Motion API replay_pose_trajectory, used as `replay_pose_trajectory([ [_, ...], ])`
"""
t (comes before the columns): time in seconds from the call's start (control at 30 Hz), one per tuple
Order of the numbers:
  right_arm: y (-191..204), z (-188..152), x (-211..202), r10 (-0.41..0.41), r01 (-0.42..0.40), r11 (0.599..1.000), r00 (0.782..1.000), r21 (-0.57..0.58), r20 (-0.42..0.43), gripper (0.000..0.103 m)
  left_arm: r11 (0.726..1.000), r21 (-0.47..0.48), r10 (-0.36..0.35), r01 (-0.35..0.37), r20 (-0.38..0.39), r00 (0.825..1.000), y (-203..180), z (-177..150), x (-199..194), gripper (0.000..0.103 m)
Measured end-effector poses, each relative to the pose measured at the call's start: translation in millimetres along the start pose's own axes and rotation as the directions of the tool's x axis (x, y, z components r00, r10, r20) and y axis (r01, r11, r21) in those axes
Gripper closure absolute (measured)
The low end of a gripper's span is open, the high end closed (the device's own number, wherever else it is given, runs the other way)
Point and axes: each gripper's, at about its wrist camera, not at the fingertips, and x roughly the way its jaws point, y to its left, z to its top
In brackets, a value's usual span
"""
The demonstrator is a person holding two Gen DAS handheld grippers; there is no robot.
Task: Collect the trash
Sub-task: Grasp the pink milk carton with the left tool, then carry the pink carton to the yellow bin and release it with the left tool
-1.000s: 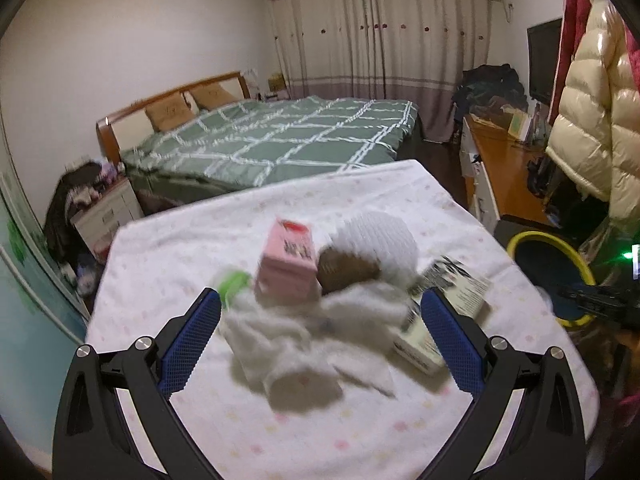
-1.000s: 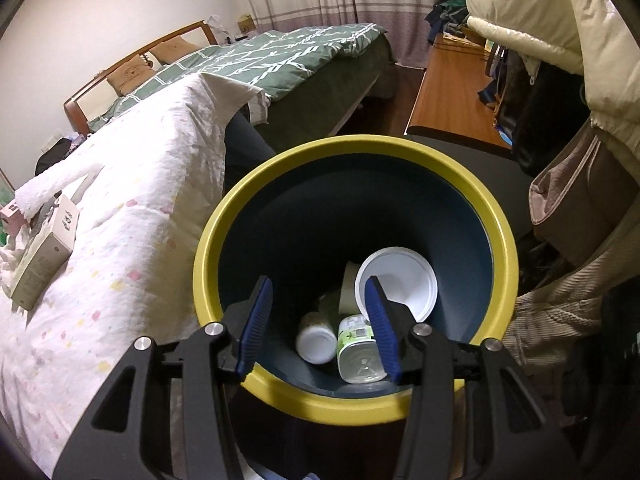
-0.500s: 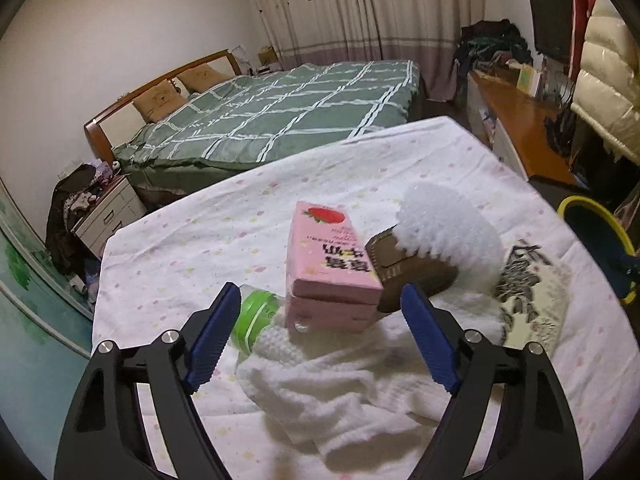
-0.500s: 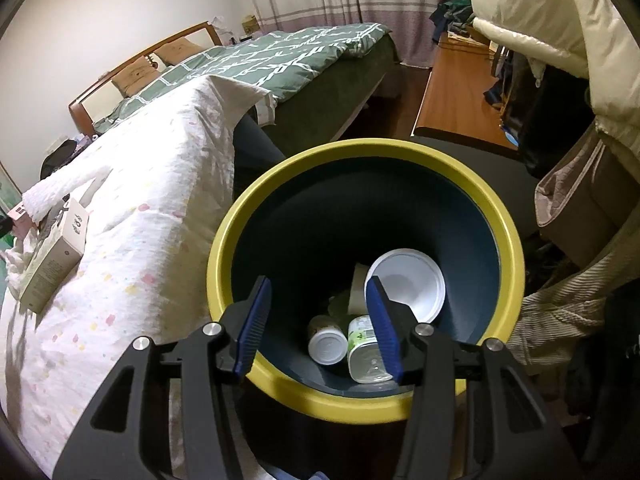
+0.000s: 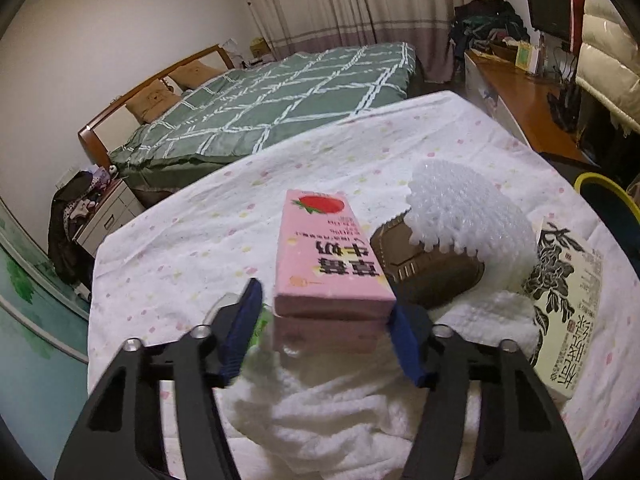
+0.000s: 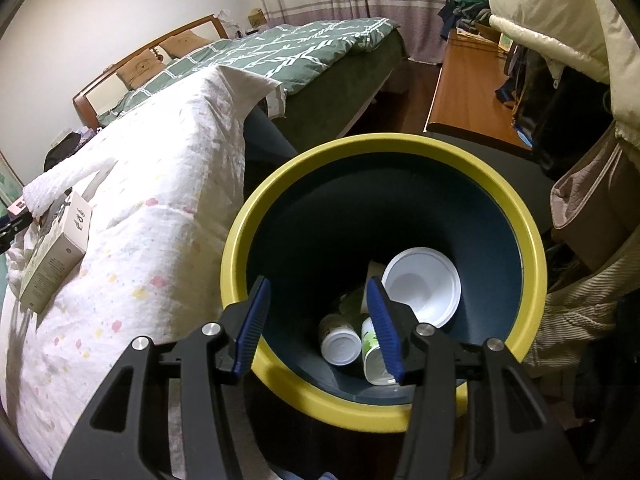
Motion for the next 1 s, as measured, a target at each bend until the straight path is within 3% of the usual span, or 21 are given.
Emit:
replay_pose_trajectory([
  [0.27, 1, 1, -8, 0.003, -0.004, 1.000, 1.000, 0.002, 0.024, 0.055, 1.000, -0.014, 0.014, -0.013, 0.076, 0.997, 8, 9, -23, 0.051],
  [0.67, 7, -3, -20, 0.024, -0.024, 1.000, 0.999, -0.008, 0.043, 0.055, 0.999, -0.025, 0.043, -0.039, 0.215, 0.976, 15, 24, -94, 0.053],
  [0.87, 4, -5, -41, 0.020, -0.020, 1.000, 0.996, 0.003, 0.089, 0.055, 1.000, 0.001, 0.008, -0.009, 0.243, 0.970, -4, 31, -131, 0.053],
  [1.0, -5, -10, -56, -0.025, 0.023, 1.000, 0.992, 0.017, 0.121, 0.055, 0.998, 0.030, -0.064, 0.059, 0.254, 0.965, -30, 37, -152, 0.053],
])
